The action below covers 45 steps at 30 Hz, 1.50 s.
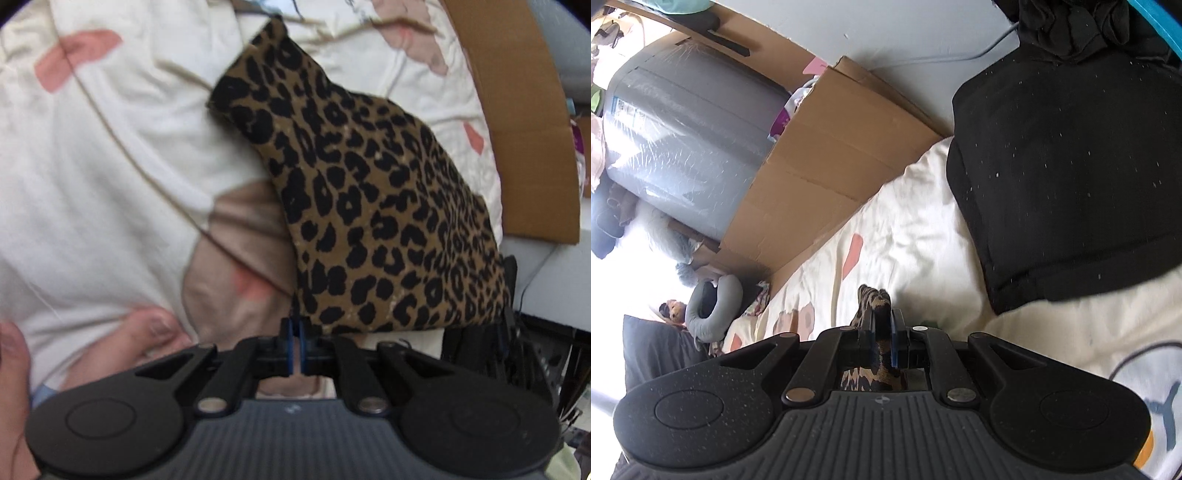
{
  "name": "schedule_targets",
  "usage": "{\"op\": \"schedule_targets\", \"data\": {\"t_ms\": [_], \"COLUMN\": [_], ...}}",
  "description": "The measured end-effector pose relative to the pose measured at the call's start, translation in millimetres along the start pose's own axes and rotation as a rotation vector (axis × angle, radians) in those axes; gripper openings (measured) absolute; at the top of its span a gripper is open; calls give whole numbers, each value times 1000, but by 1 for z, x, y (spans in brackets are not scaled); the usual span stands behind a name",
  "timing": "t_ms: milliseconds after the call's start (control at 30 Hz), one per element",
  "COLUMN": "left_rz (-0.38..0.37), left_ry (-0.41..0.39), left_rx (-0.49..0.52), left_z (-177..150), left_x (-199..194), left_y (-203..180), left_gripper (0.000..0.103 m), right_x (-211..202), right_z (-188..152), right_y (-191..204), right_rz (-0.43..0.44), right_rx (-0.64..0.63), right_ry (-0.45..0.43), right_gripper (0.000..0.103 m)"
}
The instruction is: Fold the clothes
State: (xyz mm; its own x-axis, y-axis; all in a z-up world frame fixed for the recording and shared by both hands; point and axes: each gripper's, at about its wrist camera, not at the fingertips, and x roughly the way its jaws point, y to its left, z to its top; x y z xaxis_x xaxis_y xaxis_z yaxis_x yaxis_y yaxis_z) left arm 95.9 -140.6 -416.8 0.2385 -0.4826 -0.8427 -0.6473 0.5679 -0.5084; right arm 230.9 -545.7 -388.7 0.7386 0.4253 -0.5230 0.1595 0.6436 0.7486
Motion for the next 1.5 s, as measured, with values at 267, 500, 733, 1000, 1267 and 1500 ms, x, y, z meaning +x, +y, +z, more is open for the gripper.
{"op": "schedule_targets", "data": {"t_ms": [267, 500, 733, 1000, 1267, 1500], "left_rz": [-19, 45, 74, 98, 117, 148], "left_ry": [79, 70, 30, -13, -92, -172], "left_rx": [80, 201, 324, 620, 926, 1137], "left_z": [-9, 2, 18, 29, 57, 73], "left_x": [18, 6, -17, -18, -3, 22], "left_y": [-13, -30, -46, -92, -150, -183], "left_gripper": [3, 17, 39, 45, 51, 59], "right_x": [4, -2, -8, -18, -21, -15], "right_z": [11, 1, -19, -46, -68, -84], "right_y": [-7, -7, -20, -30, -33, -36], "right_rz": [-70, -114, -123, -131, -127, -132], "right_rx": [-26, -91, -29, 16, 49, 65], "right_ry": [-10, 8, 45, 72, 100, 137], "right_gripper": [7, 41, 41, 41, 41, 41]}}
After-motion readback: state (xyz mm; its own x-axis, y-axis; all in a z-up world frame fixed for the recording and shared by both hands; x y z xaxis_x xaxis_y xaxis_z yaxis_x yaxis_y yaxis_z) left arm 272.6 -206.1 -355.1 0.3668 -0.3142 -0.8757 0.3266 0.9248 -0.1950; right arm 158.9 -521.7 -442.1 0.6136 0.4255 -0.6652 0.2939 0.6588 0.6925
